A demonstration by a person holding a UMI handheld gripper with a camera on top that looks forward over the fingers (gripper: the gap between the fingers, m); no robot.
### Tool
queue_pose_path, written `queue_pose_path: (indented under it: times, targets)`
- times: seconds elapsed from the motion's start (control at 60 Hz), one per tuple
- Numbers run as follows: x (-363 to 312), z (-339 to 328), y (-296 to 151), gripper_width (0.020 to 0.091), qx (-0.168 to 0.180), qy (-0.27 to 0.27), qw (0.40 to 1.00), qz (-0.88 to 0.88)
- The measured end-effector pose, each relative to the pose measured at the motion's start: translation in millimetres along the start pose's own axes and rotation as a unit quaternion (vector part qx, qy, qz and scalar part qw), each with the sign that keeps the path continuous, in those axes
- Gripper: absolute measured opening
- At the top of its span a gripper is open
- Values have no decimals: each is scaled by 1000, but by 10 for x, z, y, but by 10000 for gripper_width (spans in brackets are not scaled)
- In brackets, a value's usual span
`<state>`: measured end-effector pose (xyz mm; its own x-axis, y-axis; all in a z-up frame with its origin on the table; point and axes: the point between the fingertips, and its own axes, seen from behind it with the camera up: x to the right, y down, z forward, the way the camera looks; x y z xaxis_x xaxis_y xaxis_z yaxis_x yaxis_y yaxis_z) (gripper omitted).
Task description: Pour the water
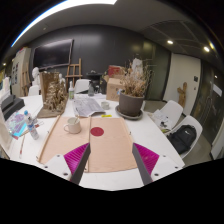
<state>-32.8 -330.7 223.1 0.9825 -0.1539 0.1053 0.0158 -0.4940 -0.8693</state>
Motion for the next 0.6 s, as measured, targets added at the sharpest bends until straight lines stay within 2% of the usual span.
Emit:
queue_pose_path:
  times: [0.15, 0.283, 0.6]
  targets:
    - [-436, 16, 2, 856, -4, -31, 999, -12]
    - [-1150, 32, 49, 857, -7, -60, 998, -28]
    - [-3245, 139, 309, 857, -3, -135, 990, -42]
